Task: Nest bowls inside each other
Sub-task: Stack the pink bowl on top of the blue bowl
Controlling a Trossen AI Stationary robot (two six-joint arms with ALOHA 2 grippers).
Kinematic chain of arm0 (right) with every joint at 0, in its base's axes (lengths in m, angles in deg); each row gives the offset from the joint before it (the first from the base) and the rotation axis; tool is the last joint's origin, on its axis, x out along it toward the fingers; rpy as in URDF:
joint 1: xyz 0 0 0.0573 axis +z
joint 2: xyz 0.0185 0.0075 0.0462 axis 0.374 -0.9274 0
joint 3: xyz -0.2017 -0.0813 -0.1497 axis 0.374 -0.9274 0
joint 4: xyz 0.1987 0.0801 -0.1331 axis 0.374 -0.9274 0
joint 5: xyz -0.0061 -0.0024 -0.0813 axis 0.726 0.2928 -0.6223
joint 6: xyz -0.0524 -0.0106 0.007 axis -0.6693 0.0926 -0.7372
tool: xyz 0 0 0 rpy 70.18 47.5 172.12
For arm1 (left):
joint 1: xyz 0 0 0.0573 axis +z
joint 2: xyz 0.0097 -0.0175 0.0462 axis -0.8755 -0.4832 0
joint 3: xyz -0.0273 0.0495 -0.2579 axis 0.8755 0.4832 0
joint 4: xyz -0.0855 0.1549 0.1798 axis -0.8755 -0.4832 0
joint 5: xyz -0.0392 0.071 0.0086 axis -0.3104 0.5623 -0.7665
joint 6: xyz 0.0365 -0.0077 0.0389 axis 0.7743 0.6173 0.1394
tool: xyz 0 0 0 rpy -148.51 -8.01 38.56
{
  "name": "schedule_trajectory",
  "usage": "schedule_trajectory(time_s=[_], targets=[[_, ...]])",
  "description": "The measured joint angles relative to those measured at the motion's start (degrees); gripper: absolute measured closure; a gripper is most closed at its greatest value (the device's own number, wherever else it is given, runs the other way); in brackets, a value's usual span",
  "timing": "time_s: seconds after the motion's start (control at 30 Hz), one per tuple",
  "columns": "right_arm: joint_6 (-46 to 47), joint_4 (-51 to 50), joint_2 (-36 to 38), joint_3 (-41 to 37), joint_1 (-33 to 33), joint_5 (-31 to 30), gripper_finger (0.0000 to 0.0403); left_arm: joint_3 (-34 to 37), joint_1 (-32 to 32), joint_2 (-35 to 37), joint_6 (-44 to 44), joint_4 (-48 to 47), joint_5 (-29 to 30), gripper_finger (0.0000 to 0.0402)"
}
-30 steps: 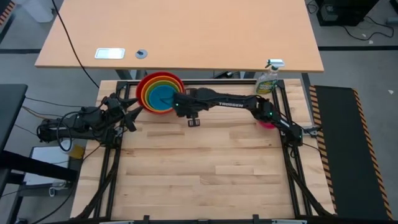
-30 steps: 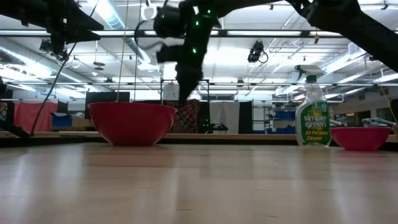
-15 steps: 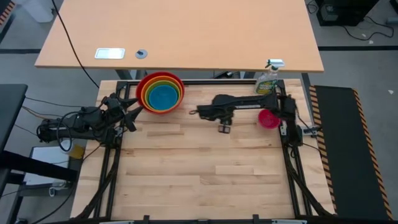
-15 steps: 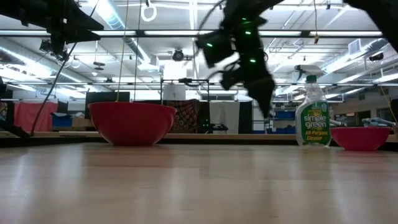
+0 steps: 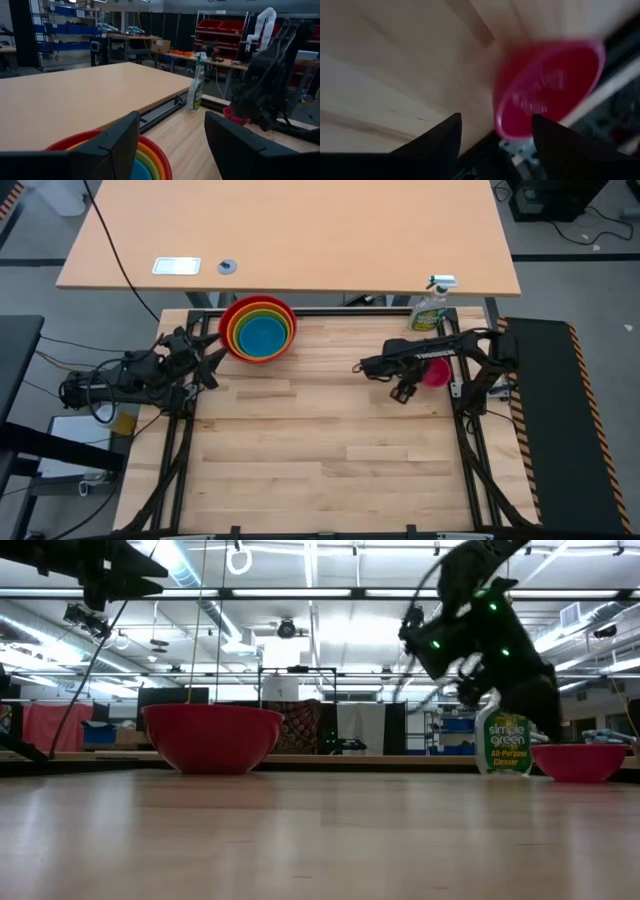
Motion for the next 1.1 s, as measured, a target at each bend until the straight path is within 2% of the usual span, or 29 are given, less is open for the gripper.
schedule_trajectory(time_s=[0.17,0.33,0.5,0.77,0.93,1.1], targets=[[3.0,0.2,0.1,-6.6,-1.6,0.1,0.0157,0.0,0.0,0.0,2.0,1.8,0.3,0.0173],[1.3,3.5,0.1,-10.4,-2.7,0.4,0.0182,0.0,0.0,0.0,2.9,2.3,0.4,0.0173],[-0.4,5.7,0.1,-12.0,-2.8,1.5,0.0242,0.0,0.0,0.0,2.9,2.3,0.4,0.0173],[-3.8,5.6,0.1,-12.3,-3.2,0.1,0.0375,0.0,0.0,0.0,2.6,2.3,0.4,0.0173],[-7.4,7.3,0.1,-9.7,-2.9,-4.6,0.0375,0.0,0.0,0.0,2.5,2.3,0.4,0.0173],[-15.7,11.8,0.1,-0.9,1.0,-13.8,0.0372,0.0,0.0,0.0,2.4,2.3,0.4,0.0173]])
